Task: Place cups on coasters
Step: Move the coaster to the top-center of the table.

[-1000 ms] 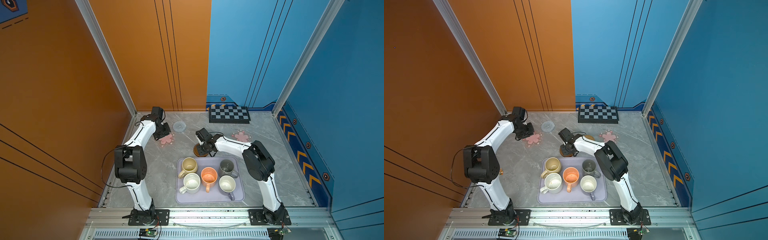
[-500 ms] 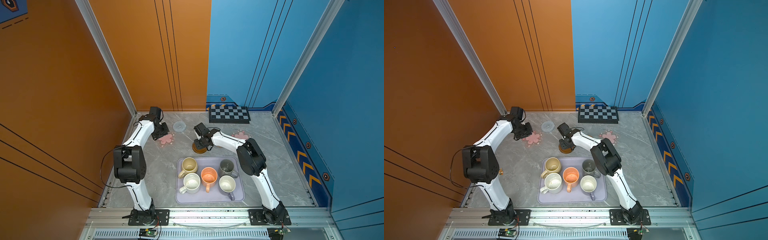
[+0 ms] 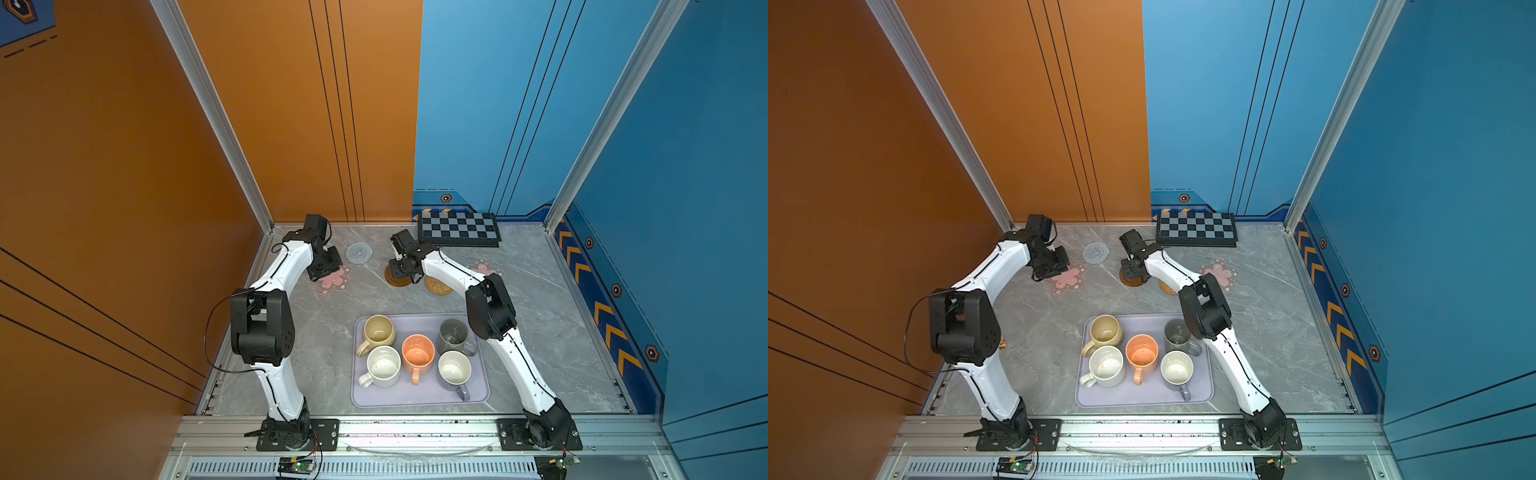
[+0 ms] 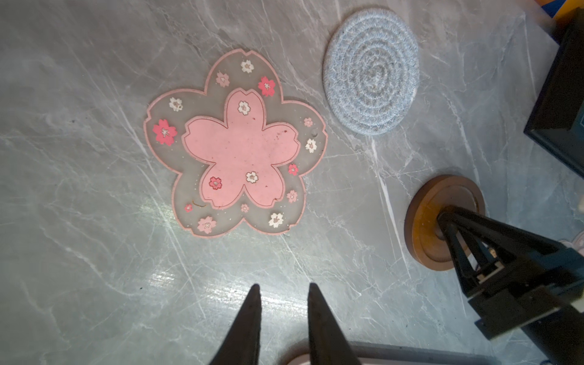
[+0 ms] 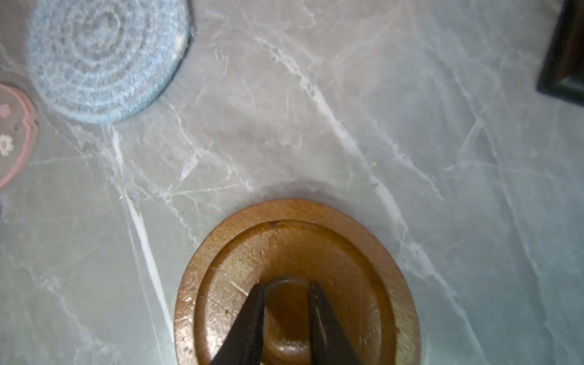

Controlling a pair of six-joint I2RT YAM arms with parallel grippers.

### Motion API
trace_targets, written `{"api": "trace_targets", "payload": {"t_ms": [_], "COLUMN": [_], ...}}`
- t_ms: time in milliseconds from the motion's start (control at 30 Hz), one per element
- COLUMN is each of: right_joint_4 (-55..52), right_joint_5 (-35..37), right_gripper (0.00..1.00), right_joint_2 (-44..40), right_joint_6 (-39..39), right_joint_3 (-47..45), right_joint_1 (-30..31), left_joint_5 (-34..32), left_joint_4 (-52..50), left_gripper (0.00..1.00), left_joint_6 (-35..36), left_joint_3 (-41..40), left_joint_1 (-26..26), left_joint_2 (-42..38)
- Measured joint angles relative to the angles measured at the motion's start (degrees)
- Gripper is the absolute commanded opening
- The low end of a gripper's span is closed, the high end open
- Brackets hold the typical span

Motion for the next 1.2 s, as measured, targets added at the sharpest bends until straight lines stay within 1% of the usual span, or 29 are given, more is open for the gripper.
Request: {"api": "trace_targets", "payload": {"t_ms": [167, 367, 433, 800, 933, 1100, 1200], "right_joint_4": [-0.3, -0.2, 0.2, 5.3, 5.6, 6.5, 6.2], "right_joint_5": [-0.3, -2.1, -2.7, -7.1, -8.0, -8.3, -8.5], "right_gripper": [0.27, 0.31, 0.31, 0.31, 0.31, 0.35, 0.35], "right_joint_2": [3.5, 8.1, 8.9, 10.3, 10.4, 9.6, 7.4], "right_joint_6": [2.0, 3.1, 3.8, 7.4, 7.9, 7.6, 6.7], "right_joint_3": [5.7, 13.3, 14.5, 14.9, 14.9, 13.4, 10.6], "right_joint_1": [-1.9, -4.4, -4.9, -5.3, -5.3, -5.2, -4.8], "left_joint_5": [0.3, 0.7, 0.7, 1.9, 2.2, 2.6, 3.0], "left_joint_4": [0.3, 0.6, 0.6, 2.3, 2.8, 3.1, 3.2], "left_gripper": [0.27, 0.27, 0.27, 0.26, 0.26, 0.27, 0.27], "left_joint_6": [-0.5, -0.5, -0.5, -1.5, -2.2, -2.4, -2.4], "left_joint_3": [0.0, 0.0, 0.0, 0.0, 0.0, 0.0, 0.0], "left_joint_1": [-0.6, -0.7, -0.7, -0.7, -0.9, -1.7, -2.4], "left_joint_2": [1.1, 3.7, 4.1, 5.4, 6.1, 6.1, 5.9]}}
